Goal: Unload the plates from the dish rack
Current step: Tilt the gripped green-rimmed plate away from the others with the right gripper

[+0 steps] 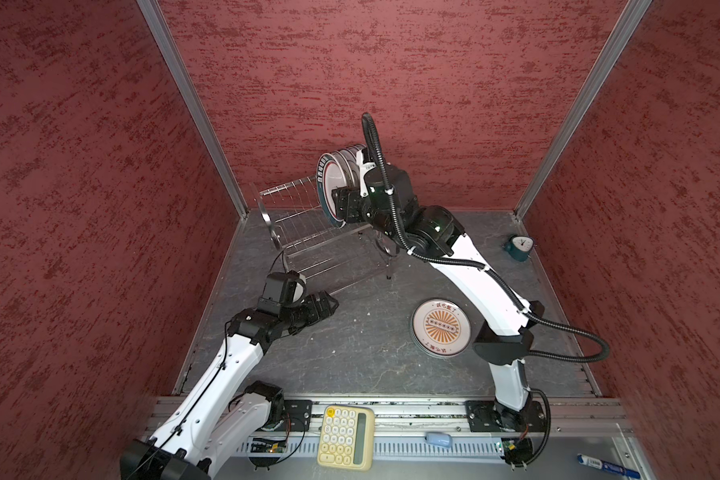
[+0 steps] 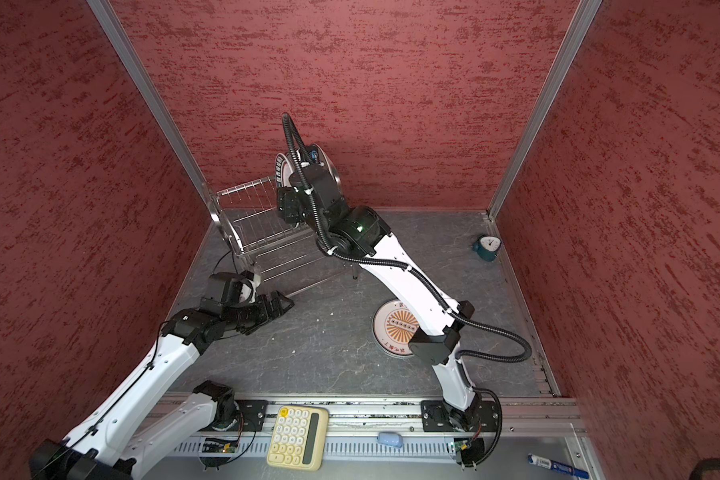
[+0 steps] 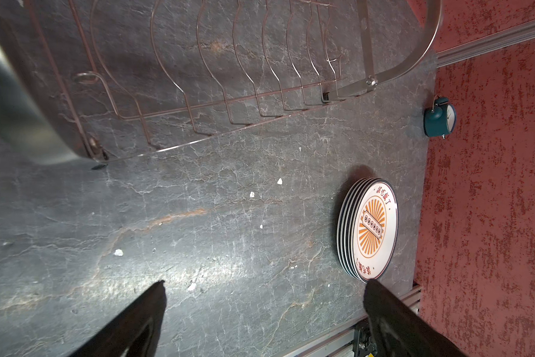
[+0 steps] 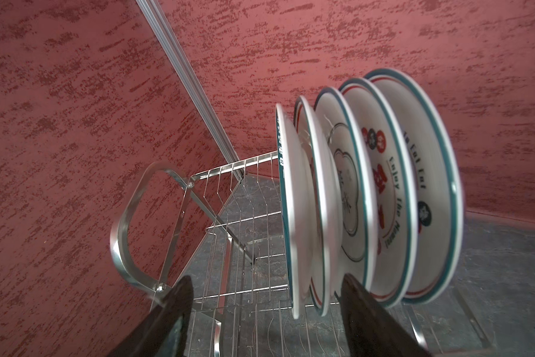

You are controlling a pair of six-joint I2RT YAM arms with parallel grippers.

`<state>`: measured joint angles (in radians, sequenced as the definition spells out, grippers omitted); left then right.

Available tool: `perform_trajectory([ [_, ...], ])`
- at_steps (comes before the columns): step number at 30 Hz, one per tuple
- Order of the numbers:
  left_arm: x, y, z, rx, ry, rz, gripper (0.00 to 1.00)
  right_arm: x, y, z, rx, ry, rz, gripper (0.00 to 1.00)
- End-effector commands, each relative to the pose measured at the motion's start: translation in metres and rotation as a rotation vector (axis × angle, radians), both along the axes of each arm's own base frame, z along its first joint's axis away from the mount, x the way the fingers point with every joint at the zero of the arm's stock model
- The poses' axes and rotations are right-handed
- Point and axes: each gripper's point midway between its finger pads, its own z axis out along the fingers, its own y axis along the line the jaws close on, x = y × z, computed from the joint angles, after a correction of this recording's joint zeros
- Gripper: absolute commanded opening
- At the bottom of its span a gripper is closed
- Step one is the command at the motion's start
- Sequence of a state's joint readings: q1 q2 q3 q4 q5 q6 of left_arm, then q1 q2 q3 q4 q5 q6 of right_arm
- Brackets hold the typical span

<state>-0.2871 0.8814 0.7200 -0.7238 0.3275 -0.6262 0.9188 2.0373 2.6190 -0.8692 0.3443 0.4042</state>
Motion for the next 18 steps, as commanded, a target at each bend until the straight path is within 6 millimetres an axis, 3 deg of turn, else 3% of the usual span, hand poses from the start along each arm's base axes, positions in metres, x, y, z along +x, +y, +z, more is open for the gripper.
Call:
perform_trajectory([
  [1, 0.006, 0.000, 0.003, 0.015, -0.036, -0.009, 0.99, 0.000, -0.008, 0.000, -0.019, 0.001, -0.021, 0.75],
  [18, 0.010, 0.001, -0.005, 0.035, -0.029, -0.011, 0.99, 0.002, 0.015, -0.012, 0.011, 0.029, 0.044, 0.72],
])
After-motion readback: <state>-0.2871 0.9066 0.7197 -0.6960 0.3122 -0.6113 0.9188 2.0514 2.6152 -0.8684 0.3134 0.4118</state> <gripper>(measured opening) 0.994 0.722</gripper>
